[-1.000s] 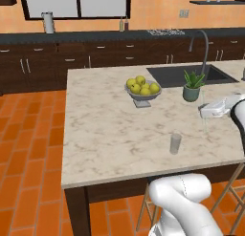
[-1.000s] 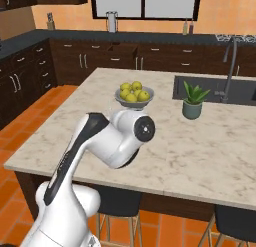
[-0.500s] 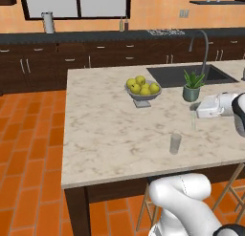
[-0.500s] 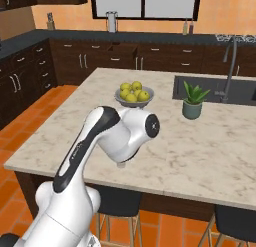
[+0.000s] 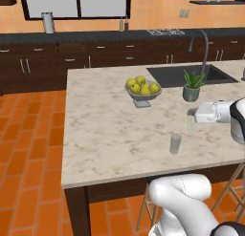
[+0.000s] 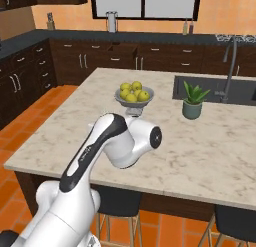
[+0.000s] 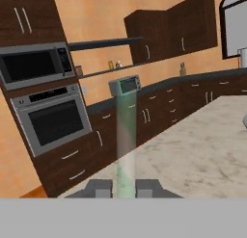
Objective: Take a straw from the drawer in front and place it inside the glass cup on the dining counter.
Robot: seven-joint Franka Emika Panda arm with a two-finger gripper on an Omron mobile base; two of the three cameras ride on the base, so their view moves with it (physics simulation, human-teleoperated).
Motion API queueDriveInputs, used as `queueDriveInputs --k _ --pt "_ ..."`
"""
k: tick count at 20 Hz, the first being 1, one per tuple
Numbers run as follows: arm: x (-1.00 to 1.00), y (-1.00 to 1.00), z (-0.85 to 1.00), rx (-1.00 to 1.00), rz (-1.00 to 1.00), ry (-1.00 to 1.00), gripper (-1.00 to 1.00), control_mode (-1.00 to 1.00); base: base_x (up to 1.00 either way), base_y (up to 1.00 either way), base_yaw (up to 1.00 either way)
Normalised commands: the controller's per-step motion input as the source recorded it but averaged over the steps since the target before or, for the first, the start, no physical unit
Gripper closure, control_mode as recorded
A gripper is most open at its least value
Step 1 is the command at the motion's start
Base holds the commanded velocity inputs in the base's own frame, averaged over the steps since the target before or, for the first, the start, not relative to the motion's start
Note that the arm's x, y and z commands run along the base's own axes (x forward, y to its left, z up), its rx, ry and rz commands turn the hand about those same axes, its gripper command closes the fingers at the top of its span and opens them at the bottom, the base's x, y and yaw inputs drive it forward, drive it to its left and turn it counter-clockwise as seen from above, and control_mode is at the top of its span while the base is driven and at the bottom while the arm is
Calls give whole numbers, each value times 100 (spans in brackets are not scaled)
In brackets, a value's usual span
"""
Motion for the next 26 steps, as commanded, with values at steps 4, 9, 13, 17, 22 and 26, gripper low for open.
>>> queueDriveInputs --k 4,9,13,17,22,26 --pt "21 -5 -30 1 0 0 100 -100 0 0 0" --pt "11 -23 -20 0 0 0 100 -100 0 0 0" --pt "28 -9 -13 0 0 0 100 -100 0 0 0" --pt "44 0 -13 0 0 0 100 -100 0 0 0" --pt "32 0 -27 0 0 0 100 -100 0 0 0" --pt "26 -3 -30 0 0 0 100 -100 0 0 0"
